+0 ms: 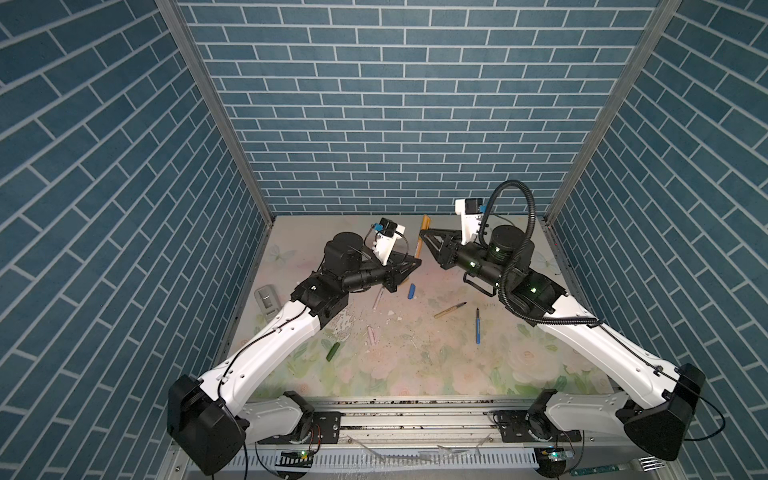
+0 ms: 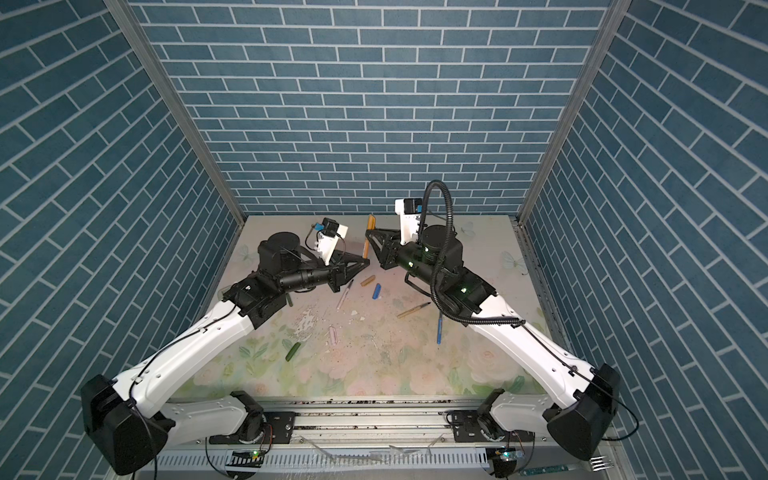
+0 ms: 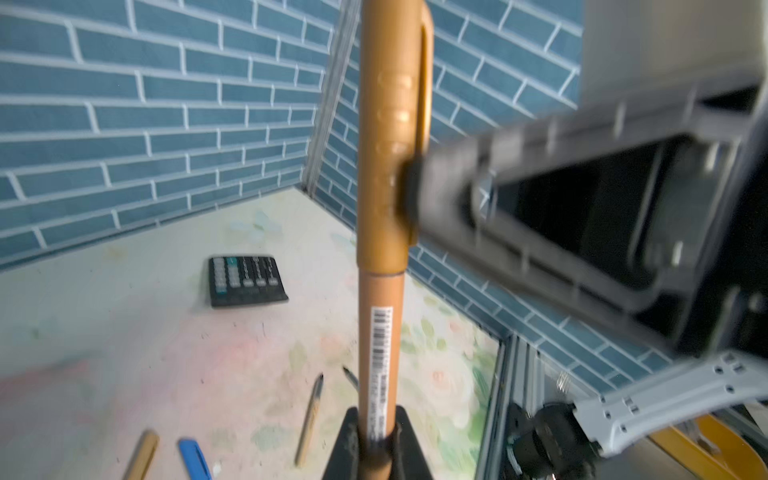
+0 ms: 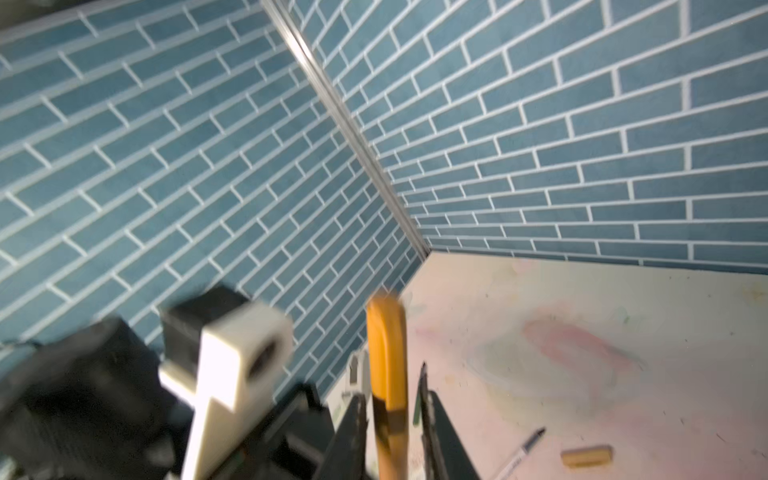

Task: Insert the pens into the pen caps
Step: 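Regrasp the capped pen with the right gripper while the left gripper holds it, then pull the capped orange pen away with the right gripper while the left releases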

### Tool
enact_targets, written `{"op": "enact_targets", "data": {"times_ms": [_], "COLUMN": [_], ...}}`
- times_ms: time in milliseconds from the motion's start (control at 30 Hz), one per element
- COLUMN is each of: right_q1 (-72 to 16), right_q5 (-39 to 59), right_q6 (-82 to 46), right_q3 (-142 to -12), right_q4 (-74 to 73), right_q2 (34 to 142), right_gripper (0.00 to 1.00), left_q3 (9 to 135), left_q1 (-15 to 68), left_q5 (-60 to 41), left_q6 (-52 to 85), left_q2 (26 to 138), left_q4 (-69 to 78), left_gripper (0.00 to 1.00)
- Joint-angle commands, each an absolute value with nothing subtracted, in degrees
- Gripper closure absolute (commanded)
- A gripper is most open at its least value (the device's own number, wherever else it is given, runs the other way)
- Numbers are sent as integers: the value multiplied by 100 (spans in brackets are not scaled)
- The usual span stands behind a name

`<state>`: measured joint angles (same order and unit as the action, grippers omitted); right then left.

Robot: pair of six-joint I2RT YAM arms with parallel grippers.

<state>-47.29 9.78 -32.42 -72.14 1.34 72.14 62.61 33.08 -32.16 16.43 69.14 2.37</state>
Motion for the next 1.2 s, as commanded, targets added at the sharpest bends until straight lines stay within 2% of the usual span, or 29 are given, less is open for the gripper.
{"op": "enact_targets", "data": {"times_ms": [0, 233, 533, 667, 867, 1167], "right_q1": [-4861, -4904, -4970, -4978, -4970, -4970], "right_q5": [1294, 1254, 1169, 1207, 1274, 1380], "right_q6": [-3044, -2866, -2673, -2568, -2600, -2678], "right_q3": [-7633, -7802, -7895, -8123, -8210, -8166], "right_q4": [1289, 1692, 1864, 1787, 1429, 1005], "right_q2": [7331, 7107, 7172, 7418, 7651, 7794], "right_gripper": [62, 56, 70, 70, 64, 67], "left_q3": [5880, 5405, 4926, 4875, 4817, 4799], "left_q1": [3197, 3136, 3111, 3111, 3111, 3111], "left_q5": [-3155, -3191, -3268, -3266, -3287, -3357], "left_q6": [1807, 1688, 1747, 1767, 1809, 1911], "left_q2": [6580, 6443, 6234, 6164, 6150, 6194], "left_q4": [1458, 1528, 1996, 2005, 2027, 2109], "left_gripper": [100, 100, 100, 100, 100, 100]}}
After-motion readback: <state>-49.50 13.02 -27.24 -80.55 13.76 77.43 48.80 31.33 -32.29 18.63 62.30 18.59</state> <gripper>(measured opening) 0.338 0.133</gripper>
